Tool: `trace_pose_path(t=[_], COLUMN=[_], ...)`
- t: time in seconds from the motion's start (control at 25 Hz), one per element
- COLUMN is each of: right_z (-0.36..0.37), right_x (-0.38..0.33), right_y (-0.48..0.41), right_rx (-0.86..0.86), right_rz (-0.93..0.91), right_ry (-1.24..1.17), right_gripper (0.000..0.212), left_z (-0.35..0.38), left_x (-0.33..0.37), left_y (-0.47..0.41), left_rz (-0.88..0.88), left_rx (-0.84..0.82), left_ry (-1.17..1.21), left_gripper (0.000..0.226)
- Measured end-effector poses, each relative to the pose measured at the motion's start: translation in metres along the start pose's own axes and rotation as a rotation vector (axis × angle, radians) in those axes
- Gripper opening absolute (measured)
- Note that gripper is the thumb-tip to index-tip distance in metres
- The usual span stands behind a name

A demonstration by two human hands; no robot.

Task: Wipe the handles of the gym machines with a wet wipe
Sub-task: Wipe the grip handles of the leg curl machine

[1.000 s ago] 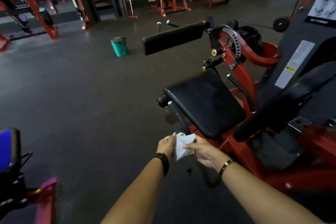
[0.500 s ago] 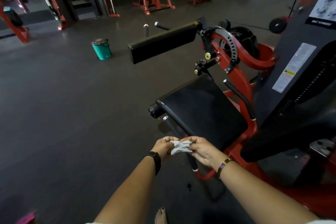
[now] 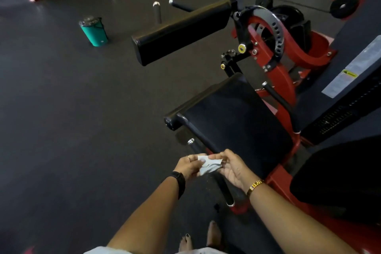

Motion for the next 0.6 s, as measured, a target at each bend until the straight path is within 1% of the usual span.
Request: trace_pose_path(t=[0.04, 0.12, 0.2, 0.24, 0.32, 0.4, 0.48, 0.56, 0.6], right_z=[-0.001, -0.001, -0.003, -0.003, 0.001, 0.005, 0.007, 0.01, 0.011], right_x=[-0.003, -0.004, -0.004, -0.004, -0.002, -0.003, -0.008, -0.018, -0.025], right_y=[-0.008, -0.027, -0.051, -0.061, -0.077, -0.089, -0.104, -0.126, -0.139], right_rx=[-0.008, -0.04, -0.051, -0.042, -0.04, -0.002, 0.06, 0.141, 0.191], right_rz=[-0.003, -0.008, -0.012, -0.006, 0.003, 0.018, 0.018, -0.033, -0.102], right_ry=[-0.02, -0.062, -0.041, 0.015, 0.163, 0.307, 0.371, 0.431, 0.517], right_gripper=[0.025, 0.008, 0.022, 0.026, 0.022, 0.018, 0.02, 0.026, 0.026], left_z=[0.002, 0.003, -0.001, -0.004, -0.009, -0.014, -0.022, -0.036, -0.044], left_x=[0.005, 0.011, 0.012, 0.009, 0.006, 0.009, 0.017, 0.029, 0.031], left_y=[-0.006, -0.024, -0.043, -0.05, -0.061, -0.066, -0.072, -0.084, -0.094], left_rz=[0.007, 0.021, 0.027, 0.03, 0.033, 0.028, 0.046, 0.049, 0.03], left_rx=[-0.004, 0.019, 0.079, 0.111, 0.157, 0.198, 0.271, 0.345, 0.376], left_ry=[0.0, -0.016, 0.005, 0.033, 0.058, 0.118, 0.203, 0.305, 0.351], left_gripper=[0.014, 0.015, 0.02, 0.022, 0.023, 0.025, 0.021, 0.018, 0.021])
Point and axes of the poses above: each hand's wrist, its own y-axis away from the middle knuckle, its own z-axis out of the palm, x = y × z, the point moved 4 cm from there along -y, towards the middle knuckle
